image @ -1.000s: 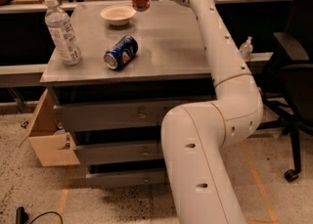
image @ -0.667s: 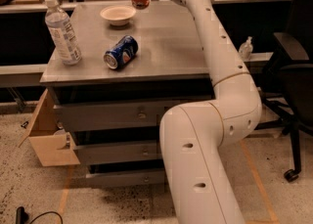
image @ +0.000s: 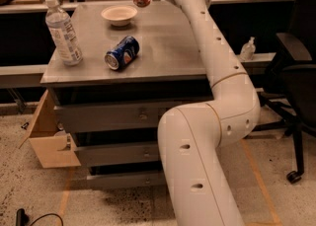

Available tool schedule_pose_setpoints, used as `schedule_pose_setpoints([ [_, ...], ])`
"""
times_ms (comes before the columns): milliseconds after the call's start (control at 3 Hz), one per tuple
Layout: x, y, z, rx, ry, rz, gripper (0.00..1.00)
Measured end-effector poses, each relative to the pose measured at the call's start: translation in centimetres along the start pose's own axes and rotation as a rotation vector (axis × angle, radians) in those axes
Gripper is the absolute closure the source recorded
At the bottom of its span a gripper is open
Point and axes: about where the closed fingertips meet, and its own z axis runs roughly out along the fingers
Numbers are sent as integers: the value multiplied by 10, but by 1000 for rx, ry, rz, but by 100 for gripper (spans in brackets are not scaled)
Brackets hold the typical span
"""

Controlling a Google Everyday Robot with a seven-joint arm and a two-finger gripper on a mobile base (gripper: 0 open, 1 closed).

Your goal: Place coke can into paper bowl

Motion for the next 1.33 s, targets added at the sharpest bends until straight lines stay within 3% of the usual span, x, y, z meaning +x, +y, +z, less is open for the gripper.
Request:
schedule_pose_setpoints([
  [333,4,-3,5,35,21,-2,100],
  [1000,20,6,11,33,53,6,100],
  [1333,23,17,18,37,44,-45,100],
])
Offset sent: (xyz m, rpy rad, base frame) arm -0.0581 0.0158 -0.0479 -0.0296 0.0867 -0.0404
